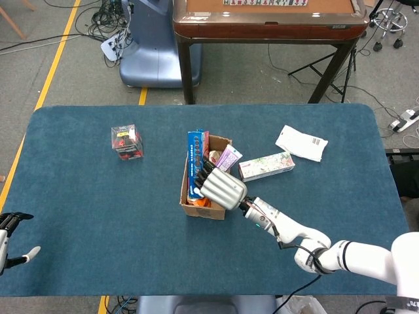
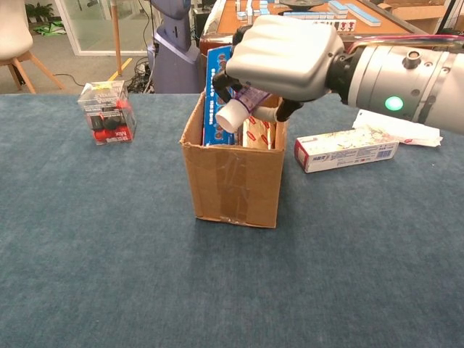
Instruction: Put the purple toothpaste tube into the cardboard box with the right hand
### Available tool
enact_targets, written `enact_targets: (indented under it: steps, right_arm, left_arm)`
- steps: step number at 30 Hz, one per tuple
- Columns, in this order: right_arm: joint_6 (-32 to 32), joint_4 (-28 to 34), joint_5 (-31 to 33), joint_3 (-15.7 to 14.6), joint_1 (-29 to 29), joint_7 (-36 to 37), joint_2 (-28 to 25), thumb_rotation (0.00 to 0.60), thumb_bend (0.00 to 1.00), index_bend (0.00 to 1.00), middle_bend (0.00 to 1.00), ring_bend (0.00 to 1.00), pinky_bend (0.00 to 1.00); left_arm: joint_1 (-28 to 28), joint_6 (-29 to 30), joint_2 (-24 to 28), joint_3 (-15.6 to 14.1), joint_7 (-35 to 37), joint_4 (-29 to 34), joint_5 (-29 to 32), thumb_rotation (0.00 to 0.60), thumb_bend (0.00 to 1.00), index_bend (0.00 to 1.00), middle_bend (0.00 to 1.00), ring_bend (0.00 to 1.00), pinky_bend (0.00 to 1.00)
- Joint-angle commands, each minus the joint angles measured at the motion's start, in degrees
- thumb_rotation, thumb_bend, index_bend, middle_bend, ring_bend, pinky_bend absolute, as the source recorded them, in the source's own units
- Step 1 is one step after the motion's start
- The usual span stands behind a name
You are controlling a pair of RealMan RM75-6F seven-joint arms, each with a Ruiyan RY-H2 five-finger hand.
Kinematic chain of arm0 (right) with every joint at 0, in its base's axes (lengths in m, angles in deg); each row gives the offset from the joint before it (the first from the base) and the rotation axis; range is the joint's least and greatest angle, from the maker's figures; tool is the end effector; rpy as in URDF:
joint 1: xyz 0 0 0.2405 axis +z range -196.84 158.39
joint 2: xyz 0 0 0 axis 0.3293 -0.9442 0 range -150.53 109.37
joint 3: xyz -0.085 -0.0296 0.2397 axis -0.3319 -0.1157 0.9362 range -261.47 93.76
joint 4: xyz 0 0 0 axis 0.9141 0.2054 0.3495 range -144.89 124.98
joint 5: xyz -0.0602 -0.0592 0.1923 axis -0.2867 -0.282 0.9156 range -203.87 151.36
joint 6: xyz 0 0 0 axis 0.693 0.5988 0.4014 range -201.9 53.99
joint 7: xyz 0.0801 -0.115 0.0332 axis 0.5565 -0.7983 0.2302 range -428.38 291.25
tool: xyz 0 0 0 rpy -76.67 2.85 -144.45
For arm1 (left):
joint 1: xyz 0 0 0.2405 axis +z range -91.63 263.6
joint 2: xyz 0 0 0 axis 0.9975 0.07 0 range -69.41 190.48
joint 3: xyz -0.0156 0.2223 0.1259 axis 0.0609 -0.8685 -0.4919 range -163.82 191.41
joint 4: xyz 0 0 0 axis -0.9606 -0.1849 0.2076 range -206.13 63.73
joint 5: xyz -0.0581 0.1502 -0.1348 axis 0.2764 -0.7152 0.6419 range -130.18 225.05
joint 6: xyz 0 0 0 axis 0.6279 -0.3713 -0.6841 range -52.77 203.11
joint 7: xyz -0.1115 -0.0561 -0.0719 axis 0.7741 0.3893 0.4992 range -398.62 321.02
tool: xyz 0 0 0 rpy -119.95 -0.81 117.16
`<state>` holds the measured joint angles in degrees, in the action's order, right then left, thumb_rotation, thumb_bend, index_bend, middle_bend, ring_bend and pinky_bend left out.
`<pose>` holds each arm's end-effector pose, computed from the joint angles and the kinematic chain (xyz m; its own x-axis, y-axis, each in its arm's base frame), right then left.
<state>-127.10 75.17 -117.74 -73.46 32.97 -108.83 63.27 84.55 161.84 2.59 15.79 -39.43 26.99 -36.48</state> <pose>-0.0557 -0.3436 0.0020 0.7358 0.4038 0.5436 -0.1541 -0.6818 0.7151 -0.3126 0.1583 0.1871 0.4096 0.0141 0.9122 0.9090 0.0780 -0.4094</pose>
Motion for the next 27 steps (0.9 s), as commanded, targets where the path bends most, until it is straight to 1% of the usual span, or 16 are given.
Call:
enact_targets:
  steps: [1,2,4,8,11,15,21,24,27]
  right_arm:
    - [-0.26,0.25,0.82,-0.38,-0.43,-0.47,0.09,0.600,0.01,0.26,0.23,0.19,0.24]
    - [-0.54,0.48,0.92,-0.43,-0.57,-0.32,0.00,0.600,0.00,0.23,0.20,0.16,0.24]
    - [-1.06,1.13,1.01,-0.57,-0.84,0.01,-0.46,0.600,0.00,0.20,0.18,0.14,0.23]
    - [-2.90,3.36,1.85,-0.39,-2.02,-0.89,-1.85,0.600,0.00,0.20,0.17,0.13,0.23]
    - [-5.53,7.15,3.20,-0.48,-4.35,-2.88,-4.13,0.600,0.00,0.20,0.17,0.13,0.23]
    - [-10.33,14.07,5.17,-1.08,-8.84,-5.73,-8.75,0.600,0.00,0.20,0.18,0.13,0.23]
    - [-17.49,22.63,7.49,-2.28,-15.62,-8.66,-15.90,0.600,0.00,0.24,0.22,0.13,0.23]
    - [-21.44,26.14,8.38,-3.46,-19.54,-8.98,-18.96,0.600,0.00,0.26,0.22,0.13,0.23]
    - [-25.74,27.53,8.99,-4.99,-23.90,-7.43,-21.06,0.600,0.00,0.26,0.24,0.13,0.23]
  left_arm:
    - [0.08,0.09,0.01,-0.07,0.01,-0.01,-0.09,0.600,0.11,0.31,0.29,0.21,0.35]
    - [0.10,0.14,0.01,-0.08,-0.01,0.00,-0.12,0.600,0.11,0.31,0.29,0.21,0.35]
    - [0.13,0.23,-0.02,-0.10,-0.05,0.00,-0.23,0.600,0.11,0.31,0.30,0.21,0.35]
    - [0.10,0.15,0.02,-0.14,-0.28,0.14,-0.27,0.600,0.11,0.31,0.30,0.21,0.35]
    - [0.15,0.25,0.05,-0.17,-0.29,0.21,-0.39,0.600,0.11,0.31,0.30,0.21,0.35]
    - [0.14,0.17,0.15,-0.30,-0.26,0.27,-0.59,0.600,0.11,0.31,0.30,0.21,0.35]
    - [0.19,0.50,0.05,-0.42,-0.79,0.54,-1.14,0.600,0.11,0.31,0.30,0.21,0.35]
    - [0.12,0.36,-0.06,-0.66,-1.10,0.63,-1.59,0.600,0.11,0.31,0.30,0.21,0.35]
    - [0.05,0.26,-0.21,-0.84,-1.39,0.68,-1.95,0.600,0.11,0.31,0.30,0.21,0.35]
